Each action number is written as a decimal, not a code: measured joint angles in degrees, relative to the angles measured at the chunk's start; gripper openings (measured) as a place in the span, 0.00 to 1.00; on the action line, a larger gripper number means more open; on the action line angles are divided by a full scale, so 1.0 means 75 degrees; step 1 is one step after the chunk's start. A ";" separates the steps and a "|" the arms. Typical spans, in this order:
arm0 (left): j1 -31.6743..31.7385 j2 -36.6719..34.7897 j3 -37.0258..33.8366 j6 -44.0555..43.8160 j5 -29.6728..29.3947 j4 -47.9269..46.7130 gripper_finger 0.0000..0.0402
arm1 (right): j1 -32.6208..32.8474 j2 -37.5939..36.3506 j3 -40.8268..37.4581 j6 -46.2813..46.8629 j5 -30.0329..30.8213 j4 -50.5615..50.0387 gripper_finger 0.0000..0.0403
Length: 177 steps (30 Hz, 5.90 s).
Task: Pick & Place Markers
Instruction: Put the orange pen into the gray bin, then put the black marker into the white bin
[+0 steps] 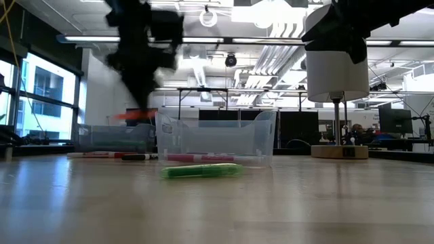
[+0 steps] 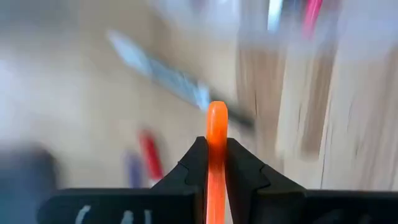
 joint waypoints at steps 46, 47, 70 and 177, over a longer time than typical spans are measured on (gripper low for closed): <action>0.1890 0.3680 0.6800 -0.0187 0.0995 -0.2311 0.27 | 0.0003 0.0000 0.0000 0.0184 -0.0328 0.0189 0.28; 0.1984 0.3403 0.6480 -0.0384 0.0963 -0.2390 0.27 | 0.0003 0.0000 0.0000 0.0183 -0.0425 0.0189 0.28; -0.1467 -0.0655 -0.0640 -0.7804 -0.3639 0.1097 0.27 | 0.0003 -0.0001 0.0003 -0.0398 -0.1062 0.0134 0.28; -0.5929 0.0561 -0.4623 -0.9812 -0.6171 0.7160 0.44 | 0.0003 0.0050 0.0003 -0.0185 -0.1565 -0.0023 0.28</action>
